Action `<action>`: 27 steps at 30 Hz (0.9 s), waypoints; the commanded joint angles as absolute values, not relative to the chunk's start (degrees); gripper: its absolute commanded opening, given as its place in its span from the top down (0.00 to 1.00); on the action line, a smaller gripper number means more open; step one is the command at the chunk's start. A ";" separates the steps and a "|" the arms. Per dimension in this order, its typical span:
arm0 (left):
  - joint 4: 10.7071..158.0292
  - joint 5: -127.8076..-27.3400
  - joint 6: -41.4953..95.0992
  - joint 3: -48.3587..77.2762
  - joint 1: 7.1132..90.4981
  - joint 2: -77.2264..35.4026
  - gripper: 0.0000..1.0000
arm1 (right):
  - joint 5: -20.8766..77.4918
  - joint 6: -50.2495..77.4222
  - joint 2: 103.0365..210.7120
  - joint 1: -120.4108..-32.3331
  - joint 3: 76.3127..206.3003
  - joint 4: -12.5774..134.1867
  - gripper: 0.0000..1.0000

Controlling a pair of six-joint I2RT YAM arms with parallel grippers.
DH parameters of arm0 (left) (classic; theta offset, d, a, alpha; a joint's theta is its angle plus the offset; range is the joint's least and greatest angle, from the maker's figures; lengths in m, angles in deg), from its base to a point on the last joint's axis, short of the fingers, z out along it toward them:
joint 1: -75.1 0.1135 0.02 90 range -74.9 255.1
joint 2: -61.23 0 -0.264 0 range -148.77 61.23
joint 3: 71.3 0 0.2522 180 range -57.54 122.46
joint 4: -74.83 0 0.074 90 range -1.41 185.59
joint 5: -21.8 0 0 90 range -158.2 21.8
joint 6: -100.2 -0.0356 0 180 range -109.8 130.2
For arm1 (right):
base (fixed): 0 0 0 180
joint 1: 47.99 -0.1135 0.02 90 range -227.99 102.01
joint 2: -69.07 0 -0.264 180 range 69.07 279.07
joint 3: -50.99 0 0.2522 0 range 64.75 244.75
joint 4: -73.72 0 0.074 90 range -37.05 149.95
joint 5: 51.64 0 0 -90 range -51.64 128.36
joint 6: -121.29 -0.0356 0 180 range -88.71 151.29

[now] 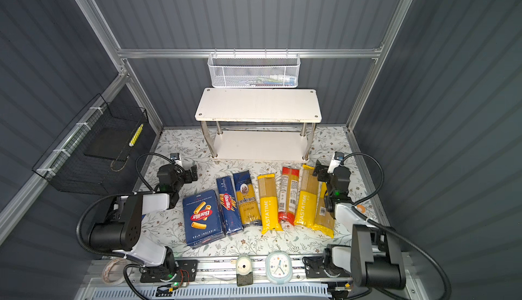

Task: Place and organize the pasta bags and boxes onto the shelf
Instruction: 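Lower the right gripper over the red-topped bag while the left arm lowers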

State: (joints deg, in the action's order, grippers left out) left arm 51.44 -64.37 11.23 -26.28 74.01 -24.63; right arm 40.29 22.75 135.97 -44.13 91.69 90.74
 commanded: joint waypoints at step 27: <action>68.63 -72.92 16.57 -35.40 64.72 0.94 0.01 | 47.41 0.17 130.52 -74.18 103.22 33.60 0.13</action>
